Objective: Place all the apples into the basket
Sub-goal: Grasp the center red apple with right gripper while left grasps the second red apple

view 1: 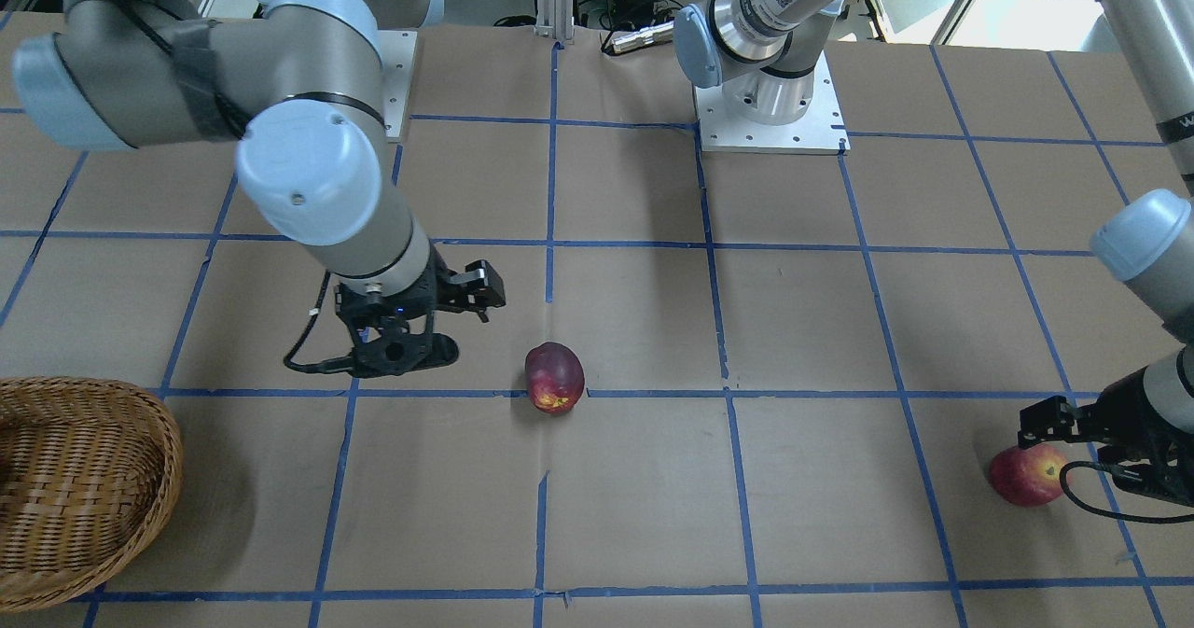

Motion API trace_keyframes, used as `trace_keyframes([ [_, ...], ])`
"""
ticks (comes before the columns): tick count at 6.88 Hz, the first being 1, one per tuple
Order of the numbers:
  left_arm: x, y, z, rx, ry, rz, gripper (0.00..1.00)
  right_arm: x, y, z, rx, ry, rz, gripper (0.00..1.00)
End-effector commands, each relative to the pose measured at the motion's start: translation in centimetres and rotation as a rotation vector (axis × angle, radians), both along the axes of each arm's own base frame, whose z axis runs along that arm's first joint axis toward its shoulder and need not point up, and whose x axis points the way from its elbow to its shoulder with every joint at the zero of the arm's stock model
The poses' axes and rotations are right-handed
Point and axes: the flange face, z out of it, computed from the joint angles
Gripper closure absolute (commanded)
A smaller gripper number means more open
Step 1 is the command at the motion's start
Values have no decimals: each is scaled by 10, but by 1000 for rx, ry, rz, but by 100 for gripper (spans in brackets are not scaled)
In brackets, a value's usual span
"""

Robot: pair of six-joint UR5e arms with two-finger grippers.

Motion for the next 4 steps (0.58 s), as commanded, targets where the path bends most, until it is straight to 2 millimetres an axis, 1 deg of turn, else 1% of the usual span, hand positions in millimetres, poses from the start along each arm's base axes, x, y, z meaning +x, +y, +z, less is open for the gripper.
trace_keyframes([
  [1, 7, -9, -40, 45, 18, -8, 0, 52, 7, -66, -1, 8, -9, 0],
  [2, 8, -11, -57, 52, 22, -7, 0, 70, 7, -79, -44, -47, -13, 0],
  [3, 11, -12, -64, 55, 15, -4, 0, 83, 7, -98, -45, -64, -15, 0],
  [4, 10, -10, -68, 60, 19, -1, 10, 86, 5, -122, -10, -52, -18, 0],
])
